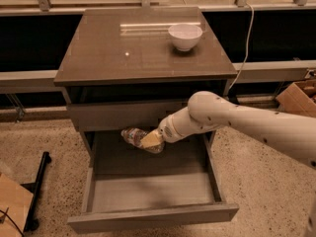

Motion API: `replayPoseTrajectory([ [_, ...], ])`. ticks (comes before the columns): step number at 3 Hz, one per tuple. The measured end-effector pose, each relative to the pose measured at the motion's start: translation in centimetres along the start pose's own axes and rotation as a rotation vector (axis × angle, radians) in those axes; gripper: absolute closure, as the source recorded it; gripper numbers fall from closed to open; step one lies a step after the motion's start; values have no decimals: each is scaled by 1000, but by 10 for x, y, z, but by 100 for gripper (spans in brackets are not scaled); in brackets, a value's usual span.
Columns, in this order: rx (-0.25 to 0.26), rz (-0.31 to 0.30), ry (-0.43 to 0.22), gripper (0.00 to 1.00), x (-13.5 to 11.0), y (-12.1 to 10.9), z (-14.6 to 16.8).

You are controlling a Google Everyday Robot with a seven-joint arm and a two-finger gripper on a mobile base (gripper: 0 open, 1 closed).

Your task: Place water bottle into middle drawer

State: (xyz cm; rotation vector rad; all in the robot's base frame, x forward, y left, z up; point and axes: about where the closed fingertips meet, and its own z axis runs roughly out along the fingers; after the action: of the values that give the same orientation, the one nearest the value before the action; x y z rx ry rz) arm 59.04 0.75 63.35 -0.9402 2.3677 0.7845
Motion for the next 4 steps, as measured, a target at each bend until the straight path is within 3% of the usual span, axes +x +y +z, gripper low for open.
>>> replayPoseTrajectory([
  [1,1,13,11,100,3,-3,5],
  [2,1,44,71,100,25,-8,25],
  [4,0,193,177,100,116,-20,68],
])
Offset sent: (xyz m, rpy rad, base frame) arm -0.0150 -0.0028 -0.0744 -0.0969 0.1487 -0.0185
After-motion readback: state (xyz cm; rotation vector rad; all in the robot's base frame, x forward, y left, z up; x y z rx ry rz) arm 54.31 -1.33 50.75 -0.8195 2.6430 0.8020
